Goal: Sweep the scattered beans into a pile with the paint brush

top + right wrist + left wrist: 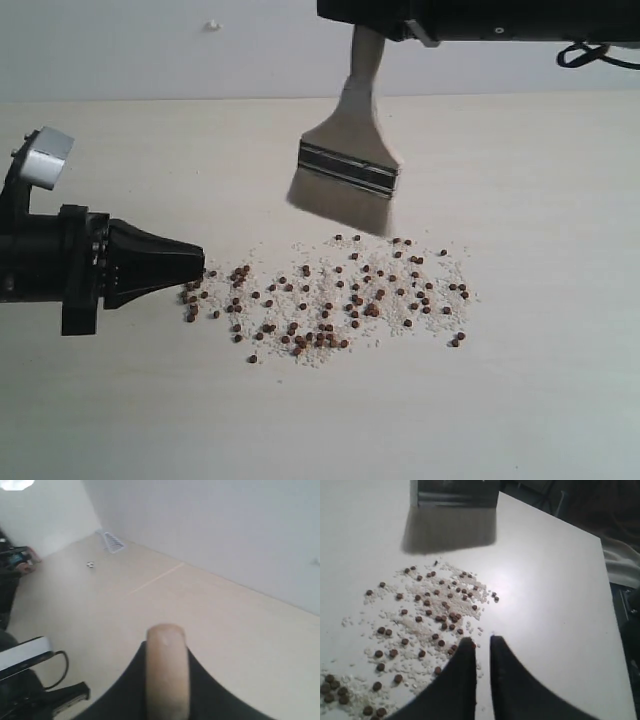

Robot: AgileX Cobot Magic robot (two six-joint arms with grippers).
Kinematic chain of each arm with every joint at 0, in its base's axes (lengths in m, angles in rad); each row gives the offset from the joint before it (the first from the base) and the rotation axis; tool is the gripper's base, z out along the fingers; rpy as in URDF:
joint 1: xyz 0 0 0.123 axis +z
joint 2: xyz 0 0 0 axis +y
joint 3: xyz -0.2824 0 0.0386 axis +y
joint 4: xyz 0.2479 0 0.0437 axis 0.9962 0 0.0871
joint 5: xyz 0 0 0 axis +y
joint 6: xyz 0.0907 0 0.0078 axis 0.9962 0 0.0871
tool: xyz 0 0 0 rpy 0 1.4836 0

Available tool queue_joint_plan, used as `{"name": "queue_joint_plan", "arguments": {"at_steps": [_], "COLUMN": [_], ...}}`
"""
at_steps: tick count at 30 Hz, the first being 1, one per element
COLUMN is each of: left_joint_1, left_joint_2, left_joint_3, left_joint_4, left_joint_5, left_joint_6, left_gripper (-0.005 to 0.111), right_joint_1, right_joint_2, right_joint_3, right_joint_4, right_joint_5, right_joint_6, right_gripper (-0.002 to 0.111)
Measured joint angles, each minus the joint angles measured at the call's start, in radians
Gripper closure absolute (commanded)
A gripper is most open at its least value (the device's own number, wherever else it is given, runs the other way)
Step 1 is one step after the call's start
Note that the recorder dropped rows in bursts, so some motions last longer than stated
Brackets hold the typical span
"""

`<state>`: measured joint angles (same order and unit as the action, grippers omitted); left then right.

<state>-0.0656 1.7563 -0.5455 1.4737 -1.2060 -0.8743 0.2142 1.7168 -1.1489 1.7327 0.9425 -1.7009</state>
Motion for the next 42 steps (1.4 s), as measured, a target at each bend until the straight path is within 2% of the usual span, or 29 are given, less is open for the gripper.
{"name": "queue_joint_plan", "arguments": {"at_steps": [3,6,15,19,23,32,38,42], "left_joint_1": [0.011,0.014,0.059,0.062,0.062,0.062,0.066,0.066], "left_joint_2": [-0.029,-0.088,-0.485,-0.716,-0.954,-1.448,-1.675,-1.743], "left_joint_3": [0.007,0.050,0.325,0.413,0.470,0.528,0.530,0.531], "left_joint_4": [0.047,0.028,-0.356,-0.455,-0.504,-0.506,-0.316,-0.184], "left_joint_5": [0.000,0.000,0.028,0.165,0.363,0.763,0.882,0.916], "left_joint_6": [-0.063,-0.086,-0.079,-0.090,-0.168,-0.396,-0.607,-0.733], "left_gripper": [0.107,0.107,0.107,0.107,0.107,0.107,0.107,0.107], "right_joint_1": [-0.004,-0.004,-0.004,-0.004,-0.004,-0.004,-0.004,-0.004], "right_joint_2": [-0.087,-0.187,-0.470,-0.577,-0.637,-0.684,-0.674,-0.654], "right_joint_3": [0.072,0.162,0.382,0.429,0.440,0.498,0.518,0.518], "right_joint_4": [0.000,0.000,0.002,0.002,0.006,0.006,0.006,0.006], "right_joint_5": [-0.148,-0.291,-0.585,-0.708,-0.736,-0.776,-0.882,-0.985], "right_joint_6": [0.018,0.020,-0.001,-0.002,0.039,0.092,0.091,0.076], "right_gripper": [0.108,0.108,0.108,0.108,0.108,0.108,0.108,0.108]}}
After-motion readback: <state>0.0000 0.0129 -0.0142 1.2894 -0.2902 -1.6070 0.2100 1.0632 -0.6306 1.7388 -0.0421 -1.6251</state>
